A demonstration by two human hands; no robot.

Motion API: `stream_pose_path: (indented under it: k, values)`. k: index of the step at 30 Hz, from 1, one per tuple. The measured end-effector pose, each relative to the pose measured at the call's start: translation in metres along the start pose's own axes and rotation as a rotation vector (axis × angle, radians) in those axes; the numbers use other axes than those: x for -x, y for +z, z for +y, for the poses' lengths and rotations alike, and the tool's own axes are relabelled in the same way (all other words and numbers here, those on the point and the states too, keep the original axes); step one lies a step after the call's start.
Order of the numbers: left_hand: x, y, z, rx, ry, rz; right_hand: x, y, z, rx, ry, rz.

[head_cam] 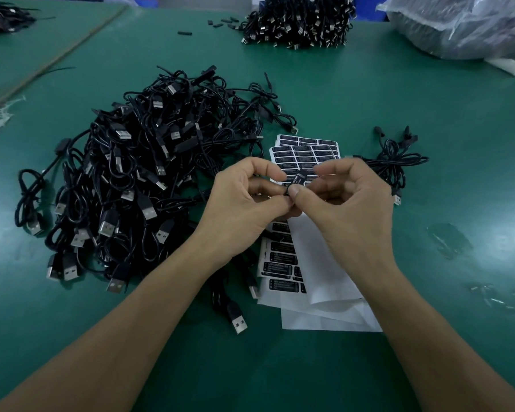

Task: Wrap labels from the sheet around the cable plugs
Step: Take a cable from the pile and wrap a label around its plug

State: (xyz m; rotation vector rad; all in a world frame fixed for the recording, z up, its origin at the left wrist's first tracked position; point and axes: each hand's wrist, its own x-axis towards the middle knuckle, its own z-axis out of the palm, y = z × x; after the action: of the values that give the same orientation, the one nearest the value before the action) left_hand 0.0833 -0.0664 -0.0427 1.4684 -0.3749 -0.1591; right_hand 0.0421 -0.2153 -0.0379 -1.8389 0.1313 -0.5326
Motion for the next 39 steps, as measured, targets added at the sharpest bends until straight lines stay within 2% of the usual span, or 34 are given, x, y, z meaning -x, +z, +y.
stream_pose_path:
  k: [9, 16, 19, 22, 24, 26, 29, 32, 36, 39]
  values:
    - [0.002, 0.002, -0.001, -0.052, 0.006, -0.026, -0.003, 0.001, 0.004, -0.071, 0.007, -0.061]
    - [0.004, 0.003, -0.002, -0.173, 0.050, 0.001, -0.002, 0.000, 0.002, 0.011, -0.080, -0.106]
    - [0.006, 0.002, -0.003, -0.393, 0.139, 0.034, 0.000, 0.000, 0.000, 0.070, -0.145, -0.100]
    - [0.007, -0.003, 0.001, -0.781, 0.374, 0.092, 0.001, 0.000, 0.000, 0.058, -0.187, -0.104]
    - [0.007, -0.006, 0.004, -0.917, 0.521, 0.154, 0.001, 0.001, 0.001, 0.031, -0.163, -0.131]
    - [0.007, -0.007, 0.007, -0.888, 0.613, 0.234, 0.001, 0.002, 0.003, 0.056, -0.129, -0.207]
    - [0.008, -0.006, 0.009, -0.819, 0.741, 0.356, 0.004, 0.005, 0.005, 0.262, -0.213, -0.314]
    - [0.009, -0.001, 0.014, -0.749, 0.862, 0.399, 0.009, 0.013, 0.003, 0.346, -0.234, -0.438]
    - [0.010, 0.001, 0.015, -0.598, 0.951, 0.372, 0.011, 0.023, -0.002, 0.291, -0.268, -0.421]
    - [0.013, 0.003, 0.015, -0.544, 0.919, 0.343, 0.010, 0.025, -0.006, 0.193, -0.295, -0.427]
